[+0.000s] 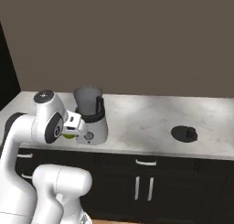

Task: Grab the lime and onion from the fridge, place them in the blender, close the lid, and turn on the blender to create a marinade.

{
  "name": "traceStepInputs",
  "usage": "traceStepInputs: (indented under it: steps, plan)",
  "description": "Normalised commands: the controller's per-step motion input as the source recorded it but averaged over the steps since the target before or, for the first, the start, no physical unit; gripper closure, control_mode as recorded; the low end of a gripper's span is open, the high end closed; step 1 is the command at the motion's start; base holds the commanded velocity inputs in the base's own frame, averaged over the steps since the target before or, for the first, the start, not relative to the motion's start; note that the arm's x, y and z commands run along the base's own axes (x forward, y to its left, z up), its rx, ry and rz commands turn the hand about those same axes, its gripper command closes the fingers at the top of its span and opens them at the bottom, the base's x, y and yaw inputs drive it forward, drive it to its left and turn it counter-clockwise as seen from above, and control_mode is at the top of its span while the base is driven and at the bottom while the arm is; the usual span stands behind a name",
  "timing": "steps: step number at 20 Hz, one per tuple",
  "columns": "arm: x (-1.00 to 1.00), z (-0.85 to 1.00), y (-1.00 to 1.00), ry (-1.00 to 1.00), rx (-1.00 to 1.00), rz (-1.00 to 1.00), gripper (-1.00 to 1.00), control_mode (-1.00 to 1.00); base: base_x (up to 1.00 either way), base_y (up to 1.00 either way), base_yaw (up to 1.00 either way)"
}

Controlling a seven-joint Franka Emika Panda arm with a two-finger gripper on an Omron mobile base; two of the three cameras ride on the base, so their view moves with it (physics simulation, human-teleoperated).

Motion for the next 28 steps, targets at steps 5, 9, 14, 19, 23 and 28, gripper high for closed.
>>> traceStepInputs:
  steps: [5,9,14,19,23,28]
  plan:
    - [0.18,0.12,0.0,-0.03,0.0,0.04,1.0,-1.0,0.6,-0.01,0.19]
    - [0.38,0.9,-0.41,-0.3,0.0,0.09,1.0,-1.0,0.0,0.0,0.0]
    - [0.35,0.9,-0.49,-0.28,0.0,0.01,1.0,-1.0,0.0,0.0,0.0]
    - [0.94,0.11,-0.1,0.03,0.07,0.07,1.0,-1.0,0.0,0.0,0.0]
    - [0.96,0.0,0.01,0.24,0.03,0.09,1.0,-1.0,0.0,0.0,0.0]
    - [0.81,-0.3,0.05,0.29,0.0,0.06,1.0,-1.0,0.0,0.0,0.0]
